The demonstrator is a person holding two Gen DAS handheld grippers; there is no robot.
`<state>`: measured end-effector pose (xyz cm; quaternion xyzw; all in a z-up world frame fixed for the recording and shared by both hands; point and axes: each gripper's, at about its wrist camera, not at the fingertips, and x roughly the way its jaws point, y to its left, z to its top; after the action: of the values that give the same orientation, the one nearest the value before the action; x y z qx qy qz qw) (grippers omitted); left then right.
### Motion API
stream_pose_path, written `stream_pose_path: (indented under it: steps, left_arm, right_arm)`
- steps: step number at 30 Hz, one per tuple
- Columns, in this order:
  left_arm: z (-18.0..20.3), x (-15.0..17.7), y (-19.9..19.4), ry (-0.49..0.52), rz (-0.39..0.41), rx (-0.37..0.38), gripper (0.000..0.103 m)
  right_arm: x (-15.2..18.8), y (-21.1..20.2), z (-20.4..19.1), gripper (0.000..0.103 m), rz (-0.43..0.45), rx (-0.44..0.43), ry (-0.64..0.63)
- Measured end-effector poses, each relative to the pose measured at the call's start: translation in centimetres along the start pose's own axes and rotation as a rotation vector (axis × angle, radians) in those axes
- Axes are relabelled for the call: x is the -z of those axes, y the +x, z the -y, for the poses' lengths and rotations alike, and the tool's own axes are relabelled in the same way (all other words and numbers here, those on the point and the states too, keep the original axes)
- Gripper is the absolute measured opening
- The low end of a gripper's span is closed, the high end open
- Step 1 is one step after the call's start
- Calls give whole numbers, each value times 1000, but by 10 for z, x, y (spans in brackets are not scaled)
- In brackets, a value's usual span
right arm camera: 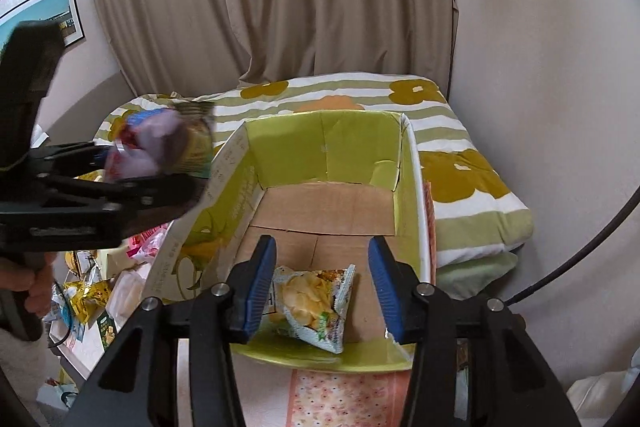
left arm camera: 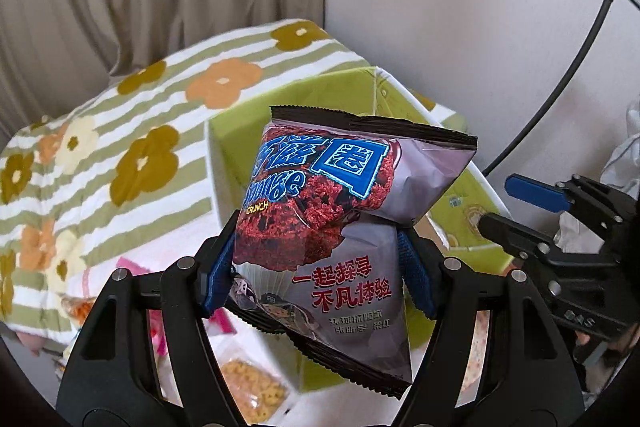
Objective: Organize snacks
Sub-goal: 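Carry both bags to the yellow-green box and release them inside, then move both tools back over the remaining snack pile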
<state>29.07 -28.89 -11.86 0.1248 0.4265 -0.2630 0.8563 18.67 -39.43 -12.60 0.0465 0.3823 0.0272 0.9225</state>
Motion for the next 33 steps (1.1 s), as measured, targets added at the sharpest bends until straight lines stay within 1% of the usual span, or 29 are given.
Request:
stream_pose_path:
  steps: [2, 3, 4, 6, 7, 8, 9, 10, 11, 13, 17, 24, 28, 29, 30, 31, 33]
  left_arm:
    - [4, -5, 11, 16, -4, -3, 71]
    - [8, -9, 18, 28, -6, -24, 75]
    - [9, -10, 22, 35, -14, -38, 87]
    - [12, -11, 32, 39, -41, -84, 102]
    - [11, -11, 36, 33, -51, -95, 102]
    - [8, -10, 39, 23, -61, -89, 102]
    - [6, -8, 40, 13, -70, -82, 102]
    - [4, -5, 39, 1, -76, -83, 102]
    - [0, -1, 37, -9, -77, -85, 102]
    - [-4, 7, 31, -22, -74, -83, 102]
    - [-9, 18, 13, -48, -58, -109, 102]
    - [-16, 30, -38, -101, 33, -130, 102]
    - [-24, 41, -62, -129, 54, -156, 102]
    - [-26, 44, -67, -134, 57, -168, 102]
    - [-28, 48, -73, -141, 59, -183, 102]
    - [-30, 52, -77, -148, 61, -193, 102]
    - [-37, 60, -88, -168, 65, -213, 102]
  right_arm:
    - [-1, 2, 3, 44, -5, 0, -2]
    - [-1, 4, 5, 44, -10, -4, -1]
    - [-1, 6, 7, 44, -17, -10, 1]
    - [0, 9, 9, 44, -30, -13, -2]
    - [2, 11, 9, 49, -38, -12, -6]
    - [3, 12, 9, 56, -41, -13, -9]
    - [4, 13, 10, 60, -42, -16, -11]
    - [6, 14, 11, 66, -45, -19, -12]
    - [7, 14, 10, 69, -46, -20, -14]
    - [9, 14, 9, 70, -44, -21, -19]
    - [8, 12, 5, 70, -35, -28, -30]
    - [-6, -9, -11, 70, 30, -43, -86]
    - [-13, -18, -27, 71, 46, -56, -137]
    - [-13, -19, -32, 83, 46, -58, -147]
    - [-14, -20, -37, 91, 46, -67, -157]
    - [-14, -21, -43, 102, 48, -90, -170]
    - [-14, -23, -52, 102, 54, -121, -184]
